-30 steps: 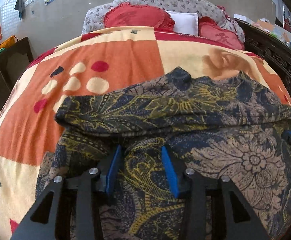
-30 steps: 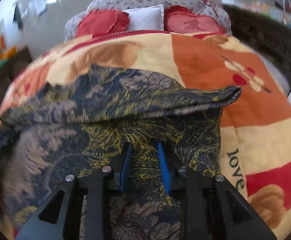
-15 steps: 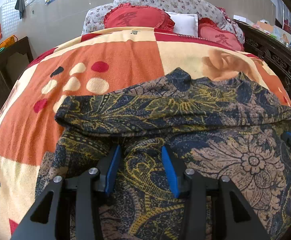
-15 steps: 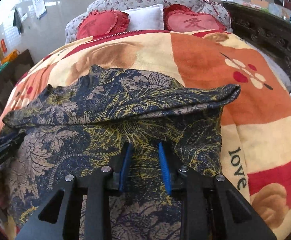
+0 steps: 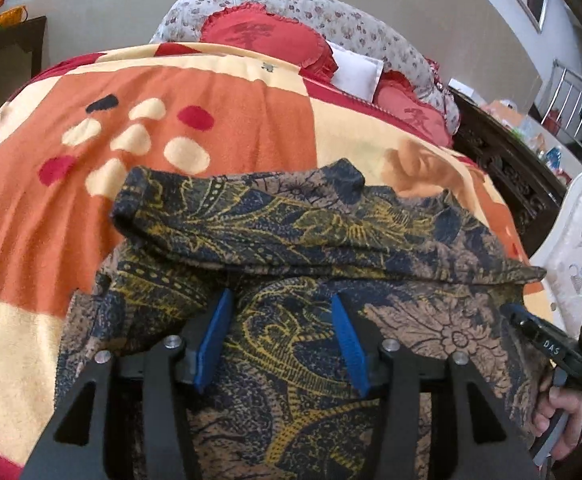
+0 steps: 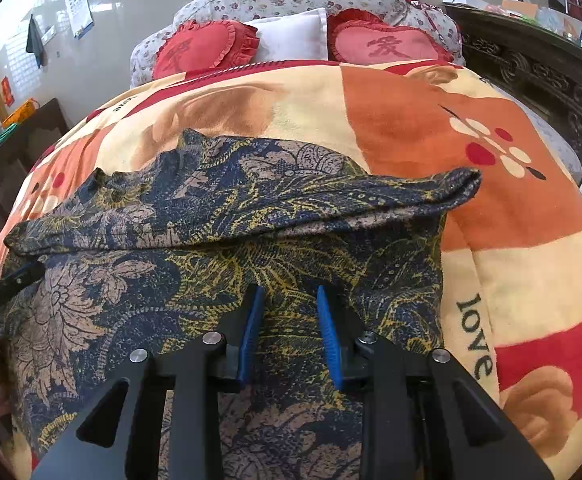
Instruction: Fold small clothes
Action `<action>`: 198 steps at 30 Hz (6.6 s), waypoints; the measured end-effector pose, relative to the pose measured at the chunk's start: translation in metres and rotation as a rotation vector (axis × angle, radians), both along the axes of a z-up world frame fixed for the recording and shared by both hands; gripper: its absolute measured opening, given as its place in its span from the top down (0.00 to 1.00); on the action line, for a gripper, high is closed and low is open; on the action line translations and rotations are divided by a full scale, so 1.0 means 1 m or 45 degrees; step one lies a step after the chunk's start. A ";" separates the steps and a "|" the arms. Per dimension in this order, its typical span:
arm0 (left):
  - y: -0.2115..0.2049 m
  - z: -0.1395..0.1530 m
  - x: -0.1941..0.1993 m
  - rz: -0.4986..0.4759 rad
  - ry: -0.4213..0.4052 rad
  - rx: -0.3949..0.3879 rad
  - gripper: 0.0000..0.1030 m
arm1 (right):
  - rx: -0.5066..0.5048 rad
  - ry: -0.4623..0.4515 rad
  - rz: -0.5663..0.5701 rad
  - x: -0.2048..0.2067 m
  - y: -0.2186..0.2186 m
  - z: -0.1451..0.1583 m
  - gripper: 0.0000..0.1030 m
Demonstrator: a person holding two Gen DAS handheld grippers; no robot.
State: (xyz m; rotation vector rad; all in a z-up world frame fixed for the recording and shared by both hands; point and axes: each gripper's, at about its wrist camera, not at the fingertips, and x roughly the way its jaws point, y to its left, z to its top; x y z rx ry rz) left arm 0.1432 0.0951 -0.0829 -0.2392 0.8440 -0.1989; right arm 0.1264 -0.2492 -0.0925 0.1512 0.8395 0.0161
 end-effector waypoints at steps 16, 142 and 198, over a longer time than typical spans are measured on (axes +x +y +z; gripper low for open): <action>-0.020 0.061 0.077 0.140 -0.006 0.384 0.42 | -0.032 -0.003 -0.006 0.000 0.005 -0.001 0.60; 0.079 0.004 -0.113 0.016 0.104 -0.634 0.25 | -0.022 -0.034 0.189 -0.066 0.074 -0.001 0.47; -0.047 0.090 -0.118 -0.224 -0.353 0.020 0.93 | 0.399 0.602 0.783 0.170 0.269 0.086 0.35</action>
